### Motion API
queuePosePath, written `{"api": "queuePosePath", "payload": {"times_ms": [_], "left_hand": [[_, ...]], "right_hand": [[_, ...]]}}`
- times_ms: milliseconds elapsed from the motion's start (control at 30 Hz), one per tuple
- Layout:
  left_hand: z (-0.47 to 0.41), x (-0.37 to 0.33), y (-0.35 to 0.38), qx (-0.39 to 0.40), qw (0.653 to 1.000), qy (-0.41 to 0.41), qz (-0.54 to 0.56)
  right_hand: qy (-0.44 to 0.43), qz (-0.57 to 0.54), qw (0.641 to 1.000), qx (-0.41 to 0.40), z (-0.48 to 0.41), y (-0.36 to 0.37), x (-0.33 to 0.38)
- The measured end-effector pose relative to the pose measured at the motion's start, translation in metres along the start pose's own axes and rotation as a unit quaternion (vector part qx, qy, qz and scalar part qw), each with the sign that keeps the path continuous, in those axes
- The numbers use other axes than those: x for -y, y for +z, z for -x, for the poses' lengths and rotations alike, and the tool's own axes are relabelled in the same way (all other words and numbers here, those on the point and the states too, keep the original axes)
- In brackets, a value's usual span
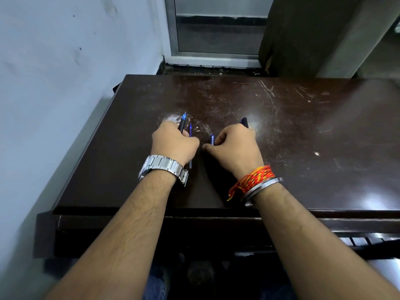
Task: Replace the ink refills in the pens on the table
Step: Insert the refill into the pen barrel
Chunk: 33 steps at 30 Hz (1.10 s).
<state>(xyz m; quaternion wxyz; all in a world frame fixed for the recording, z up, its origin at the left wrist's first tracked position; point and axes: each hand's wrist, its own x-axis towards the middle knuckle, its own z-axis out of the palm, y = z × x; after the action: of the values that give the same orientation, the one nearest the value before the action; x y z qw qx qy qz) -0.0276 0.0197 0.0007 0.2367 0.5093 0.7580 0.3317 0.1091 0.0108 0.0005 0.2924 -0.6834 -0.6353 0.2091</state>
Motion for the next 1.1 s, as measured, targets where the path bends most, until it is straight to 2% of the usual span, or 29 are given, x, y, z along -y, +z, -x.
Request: {"api": "queuePosePath", "payload": {"times_ms": [433, 500, 633, 700, 800, 933, 1100], "left_hand": [[0.007, -0.009, -0.001, 0.043, 0.996, -0.008, 0.075], [0.005, -0.011, 0.002, 0.047, 0.991, -0.022, 0.123], [0.008, -0.011, 0.008, 0.104, 0.974, -0.006, 0.201], [0.012, -0.011, 0.010, 0.139, 0.966, 0.016, 0.217], [0.014, -0.011, 0.012, 0.135, 0.966, 0.030, 0.218], [0.018, -0.011, 0.007, 0.090, 0.974, 0.087, 0.191], [0.018, -0.016, 0.003, 0.084, 0.966, 0.070, 0.236]], "right_hand": [[-0.027, 0.010, 1.000, -0.001, 0.002, 0.000, 0.003], [-0.021, -0.005, 0.999, -0.024, 0.000, -0.002, 0.004], [0.010, -0.122, 0.989, -0.086, -0.004, -0.004, 0.007], [0.038, -0.224, 0.972, -0.059, -0.006, -0.002, 0.009], [0.054, -0.314, 0.947, -0.023, -0.006, -0.001, 0.009], [0.038, -0.373, 0.927, -0.020, -0.008, -0.002, 0.004], [0.030, -0.362, 0.931, -0.011, -0.011, 0.000, 0.004]]}}
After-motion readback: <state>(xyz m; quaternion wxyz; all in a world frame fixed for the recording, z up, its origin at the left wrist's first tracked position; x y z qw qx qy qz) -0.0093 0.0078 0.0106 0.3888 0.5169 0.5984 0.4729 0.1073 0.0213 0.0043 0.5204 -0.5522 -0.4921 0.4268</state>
